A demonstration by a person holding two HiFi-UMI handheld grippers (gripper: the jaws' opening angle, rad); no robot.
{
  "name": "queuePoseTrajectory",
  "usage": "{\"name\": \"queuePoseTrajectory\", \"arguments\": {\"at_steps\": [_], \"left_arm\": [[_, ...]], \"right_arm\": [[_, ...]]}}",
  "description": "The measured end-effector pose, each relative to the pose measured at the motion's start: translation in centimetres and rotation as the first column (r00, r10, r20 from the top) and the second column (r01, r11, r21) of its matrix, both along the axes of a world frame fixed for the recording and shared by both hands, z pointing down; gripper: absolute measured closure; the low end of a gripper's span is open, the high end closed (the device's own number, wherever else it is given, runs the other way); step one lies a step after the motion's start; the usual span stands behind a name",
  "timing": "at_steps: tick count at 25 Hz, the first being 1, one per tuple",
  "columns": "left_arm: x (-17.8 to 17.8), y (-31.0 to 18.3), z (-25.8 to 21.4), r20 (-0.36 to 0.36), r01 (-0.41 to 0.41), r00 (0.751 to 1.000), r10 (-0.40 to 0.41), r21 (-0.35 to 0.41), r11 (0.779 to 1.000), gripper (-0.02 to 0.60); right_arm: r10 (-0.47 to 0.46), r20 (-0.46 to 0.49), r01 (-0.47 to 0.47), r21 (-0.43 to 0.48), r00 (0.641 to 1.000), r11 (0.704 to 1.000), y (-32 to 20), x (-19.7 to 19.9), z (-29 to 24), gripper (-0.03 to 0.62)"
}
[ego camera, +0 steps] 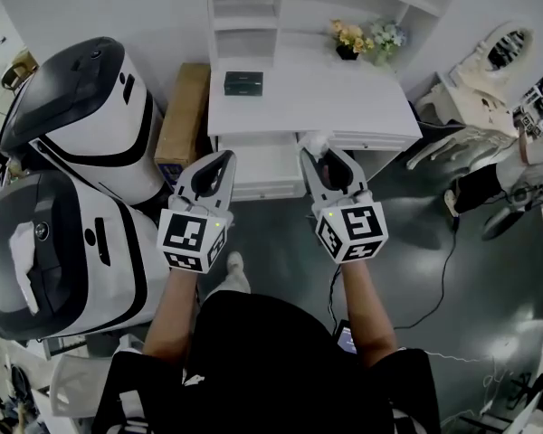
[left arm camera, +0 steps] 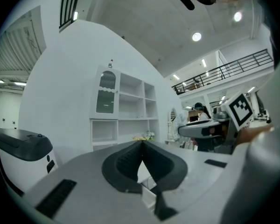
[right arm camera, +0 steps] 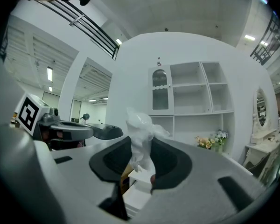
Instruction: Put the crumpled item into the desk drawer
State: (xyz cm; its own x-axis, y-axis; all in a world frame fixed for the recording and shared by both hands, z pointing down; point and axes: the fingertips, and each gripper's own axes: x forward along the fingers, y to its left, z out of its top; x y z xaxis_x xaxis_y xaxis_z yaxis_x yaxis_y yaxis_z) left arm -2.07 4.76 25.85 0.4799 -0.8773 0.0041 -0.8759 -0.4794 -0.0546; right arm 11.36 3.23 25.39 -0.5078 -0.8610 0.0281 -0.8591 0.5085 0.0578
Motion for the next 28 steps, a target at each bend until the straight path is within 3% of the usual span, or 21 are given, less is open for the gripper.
{"name": "queuePoseTrajectory", "arguments": {"at_steps": [28], "left_arm": [[-4.8, -13.3, -0.3, -0.015, -0.136, 0.991, 0.136, -0.019, 0.990, 0.575]], "right_arm": [[0.117, -0.042, -0.118, -0.019, 0.992, 0.993, -11.3, -5.4, -0.1, 0.474]]}}
